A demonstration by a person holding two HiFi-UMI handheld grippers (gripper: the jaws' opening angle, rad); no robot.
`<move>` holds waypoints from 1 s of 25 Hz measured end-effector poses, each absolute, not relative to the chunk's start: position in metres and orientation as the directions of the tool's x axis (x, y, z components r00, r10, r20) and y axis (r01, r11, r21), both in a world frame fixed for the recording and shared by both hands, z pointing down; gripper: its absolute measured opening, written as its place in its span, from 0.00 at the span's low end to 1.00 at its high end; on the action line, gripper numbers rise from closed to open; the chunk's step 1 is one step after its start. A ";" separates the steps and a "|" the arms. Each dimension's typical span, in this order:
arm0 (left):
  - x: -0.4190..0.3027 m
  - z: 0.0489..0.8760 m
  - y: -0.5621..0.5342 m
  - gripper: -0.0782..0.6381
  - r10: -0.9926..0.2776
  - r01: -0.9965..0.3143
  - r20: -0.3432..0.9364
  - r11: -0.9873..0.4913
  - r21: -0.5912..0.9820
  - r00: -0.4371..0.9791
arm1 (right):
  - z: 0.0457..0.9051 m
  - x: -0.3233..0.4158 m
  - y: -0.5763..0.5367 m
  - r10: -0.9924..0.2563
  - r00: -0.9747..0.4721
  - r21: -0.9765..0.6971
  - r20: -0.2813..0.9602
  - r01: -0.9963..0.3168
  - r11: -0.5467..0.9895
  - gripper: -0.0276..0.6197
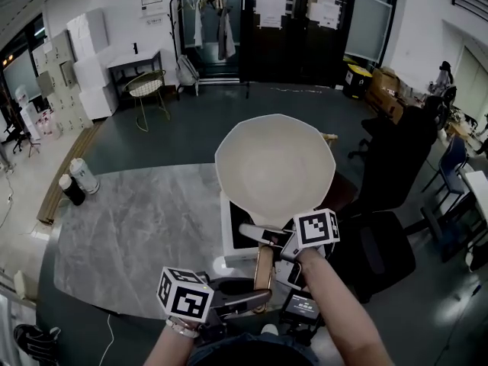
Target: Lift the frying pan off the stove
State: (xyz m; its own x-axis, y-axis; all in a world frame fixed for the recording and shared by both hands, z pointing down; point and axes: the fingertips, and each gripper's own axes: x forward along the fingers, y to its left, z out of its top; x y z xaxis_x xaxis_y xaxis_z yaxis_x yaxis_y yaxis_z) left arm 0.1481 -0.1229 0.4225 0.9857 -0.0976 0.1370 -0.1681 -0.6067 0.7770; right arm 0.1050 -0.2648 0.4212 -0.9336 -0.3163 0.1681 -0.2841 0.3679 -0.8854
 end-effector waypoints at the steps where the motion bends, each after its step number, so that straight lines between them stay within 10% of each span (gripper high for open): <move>1: 0.150 0.422 -0.123 0.34 -0.088 -0.161 0.135 -0.612 0.774 0.987 | 0.420 0.109 -0.265 -0.330 -0.929 -0.881 0.169 -0.293 0.371 0.40; 25: 0.216 0.414 -0.117 0.33 0.175 0.042 0.094 -0.647 0.761 0.980 | 0.405 0.224 -0.267 -0.593 -0.784 -0.823 0.181 -0.452 0.346 0.40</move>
